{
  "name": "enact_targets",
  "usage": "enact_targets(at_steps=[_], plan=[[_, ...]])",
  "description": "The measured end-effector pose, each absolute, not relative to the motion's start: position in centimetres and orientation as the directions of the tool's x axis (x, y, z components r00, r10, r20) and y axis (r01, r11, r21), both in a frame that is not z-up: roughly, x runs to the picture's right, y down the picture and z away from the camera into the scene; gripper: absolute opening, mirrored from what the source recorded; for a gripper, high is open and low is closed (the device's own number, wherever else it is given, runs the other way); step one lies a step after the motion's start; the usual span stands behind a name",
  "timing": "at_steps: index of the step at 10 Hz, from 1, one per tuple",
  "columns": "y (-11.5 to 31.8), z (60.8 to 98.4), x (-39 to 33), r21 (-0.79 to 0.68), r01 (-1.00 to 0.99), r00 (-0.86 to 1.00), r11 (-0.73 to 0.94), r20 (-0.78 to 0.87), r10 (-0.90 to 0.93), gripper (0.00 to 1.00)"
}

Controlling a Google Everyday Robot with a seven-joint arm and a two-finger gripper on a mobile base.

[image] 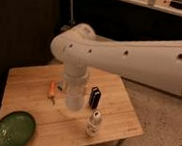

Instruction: Place the ceramic cup over the eraser

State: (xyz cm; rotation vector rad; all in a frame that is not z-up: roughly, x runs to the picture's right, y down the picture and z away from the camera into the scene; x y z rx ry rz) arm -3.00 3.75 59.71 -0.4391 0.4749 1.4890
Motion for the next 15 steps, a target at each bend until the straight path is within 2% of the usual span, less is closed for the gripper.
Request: enact_targets(at_steps=[3,6,10,15], plan=[[-2.4,60.2,4.1,0.101,-0.994,-0.094,-0.048,-0.523,0.847,0.0],[-6.4,62.9,10.9,0.162,-0.973,-0.226,-0.165,-0.515,0.827,0.0],[-6.1,66.2,12.6,0.169,-0.957,-0.29,-0.235,-0.556,0.779,0.0],[-5.2,64.2,9.6,0.133,-0.968,-0.251,-0.214,-0.587,0.77,0.0]])
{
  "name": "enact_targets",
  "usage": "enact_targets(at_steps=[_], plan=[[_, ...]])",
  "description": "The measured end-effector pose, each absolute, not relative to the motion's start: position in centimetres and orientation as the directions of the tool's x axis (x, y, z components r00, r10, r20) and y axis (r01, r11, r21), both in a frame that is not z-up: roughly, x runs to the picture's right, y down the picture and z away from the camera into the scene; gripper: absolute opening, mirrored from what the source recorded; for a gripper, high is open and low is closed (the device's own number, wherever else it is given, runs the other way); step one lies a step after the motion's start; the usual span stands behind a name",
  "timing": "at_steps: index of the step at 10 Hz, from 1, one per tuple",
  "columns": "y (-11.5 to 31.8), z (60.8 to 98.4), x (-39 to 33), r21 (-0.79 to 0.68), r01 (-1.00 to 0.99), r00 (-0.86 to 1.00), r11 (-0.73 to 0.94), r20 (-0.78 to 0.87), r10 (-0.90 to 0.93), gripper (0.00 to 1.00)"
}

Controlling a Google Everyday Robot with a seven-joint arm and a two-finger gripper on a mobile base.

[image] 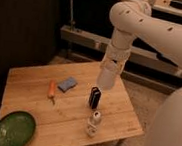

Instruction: Place the ceramic cup over the eraser

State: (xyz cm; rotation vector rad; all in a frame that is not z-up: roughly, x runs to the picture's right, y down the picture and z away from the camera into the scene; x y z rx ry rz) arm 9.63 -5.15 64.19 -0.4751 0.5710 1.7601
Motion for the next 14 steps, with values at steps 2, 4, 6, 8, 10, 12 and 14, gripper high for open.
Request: enact_targets(at_steps=[2,4,6,8,10,12,14], plan=[[-4.6,63.8,8.5,0.124,-0.973,-0.228,-0.193,-0.602,0.765,0.0],[-3.7,64.7,7.5,0.112,-0.978,-0.209,-0.178,-0.614,0.761,0.0],[-3.1,65.8,7.0,0.103,-0.979,-0.199,-0.173,-0.621,0.758,0.0],[-2.2,67.4,6.8,0.109,-0.98,-0.196,-0.164,-0.633,0.749,0.0],[-1.5,68.7,6.7,0.112,-0.98,-0.198,-0.164,-0.642,0.741,0.0],[-0.9,69.9,6.2,0.112,-0.981,-0.195,-0.161,-0.653,0.732,0.0],[-0.1,71.0,5.9,0.115,-0.98,-0.197,-0.163,-0.669,0.717,0.03]])
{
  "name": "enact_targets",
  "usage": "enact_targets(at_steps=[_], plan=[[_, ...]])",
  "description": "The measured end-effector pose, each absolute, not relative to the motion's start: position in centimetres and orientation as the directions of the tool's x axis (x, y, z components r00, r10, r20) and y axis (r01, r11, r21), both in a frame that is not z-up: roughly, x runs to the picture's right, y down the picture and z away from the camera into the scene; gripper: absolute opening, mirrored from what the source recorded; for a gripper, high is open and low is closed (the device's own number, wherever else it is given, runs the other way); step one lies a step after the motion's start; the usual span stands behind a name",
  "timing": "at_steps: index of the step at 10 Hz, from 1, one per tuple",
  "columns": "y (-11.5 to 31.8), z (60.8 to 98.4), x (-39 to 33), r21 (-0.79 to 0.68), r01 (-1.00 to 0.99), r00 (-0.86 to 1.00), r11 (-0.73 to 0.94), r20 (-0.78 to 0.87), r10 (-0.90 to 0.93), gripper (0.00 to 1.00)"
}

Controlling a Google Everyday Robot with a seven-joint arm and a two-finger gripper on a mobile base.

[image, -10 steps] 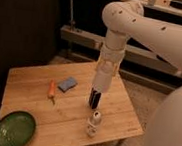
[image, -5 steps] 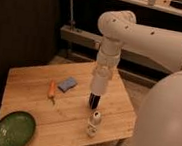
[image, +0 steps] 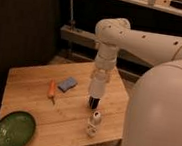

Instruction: Place the ceramic cup over the eraser

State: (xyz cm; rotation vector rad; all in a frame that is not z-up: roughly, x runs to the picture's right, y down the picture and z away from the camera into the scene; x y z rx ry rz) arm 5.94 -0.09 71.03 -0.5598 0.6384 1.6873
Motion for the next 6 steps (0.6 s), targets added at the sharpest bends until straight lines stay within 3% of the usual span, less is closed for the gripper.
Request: enact_targets(at_steps=[6], plan=[[1.7,72.7,5.3,0.161,-0.979,-0.201,-0.123,-0.696,0.689,0.6]])
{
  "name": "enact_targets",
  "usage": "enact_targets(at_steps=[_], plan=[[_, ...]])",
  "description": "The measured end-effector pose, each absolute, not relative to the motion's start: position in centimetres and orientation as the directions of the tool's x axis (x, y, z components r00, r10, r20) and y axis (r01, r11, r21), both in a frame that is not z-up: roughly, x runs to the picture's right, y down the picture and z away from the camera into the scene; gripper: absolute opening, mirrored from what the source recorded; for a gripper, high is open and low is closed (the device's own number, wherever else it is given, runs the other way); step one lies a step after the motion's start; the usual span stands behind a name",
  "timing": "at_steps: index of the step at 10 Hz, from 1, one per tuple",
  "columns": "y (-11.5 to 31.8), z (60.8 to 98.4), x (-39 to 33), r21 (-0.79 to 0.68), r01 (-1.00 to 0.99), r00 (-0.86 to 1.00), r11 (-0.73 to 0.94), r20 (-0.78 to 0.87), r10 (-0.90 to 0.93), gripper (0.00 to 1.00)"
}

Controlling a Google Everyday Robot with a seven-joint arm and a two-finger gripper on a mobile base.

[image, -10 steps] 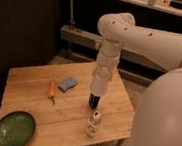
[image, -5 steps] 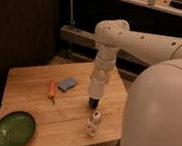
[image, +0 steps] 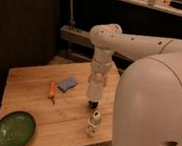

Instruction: Place the ceramic cup over the eraser

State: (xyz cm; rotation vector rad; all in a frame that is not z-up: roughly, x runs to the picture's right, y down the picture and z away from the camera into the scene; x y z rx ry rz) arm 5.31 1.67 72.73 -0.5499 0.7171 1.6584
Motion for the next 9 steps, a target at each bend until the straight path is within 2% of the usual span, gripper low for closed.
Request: enact_targets(at_steps=[1,2,4,9], plan=[[1.9,72.5,5.2,0.172,-0.978,-0.204,-0.115,-0.699,0.686,0.72],[2.1,72.4,5.2,0.178,-0.978,-0.206,-0.112,-0.7,0.684,0.78],[2.4,72.2,5.7,0.177,-0.977,-0.211,-0.121,-0.696,0.686,0.8],[3.3,70.7,4.7,0.001,-0.997,-0.06,-0.082,-0.694,0.717,0.8]])
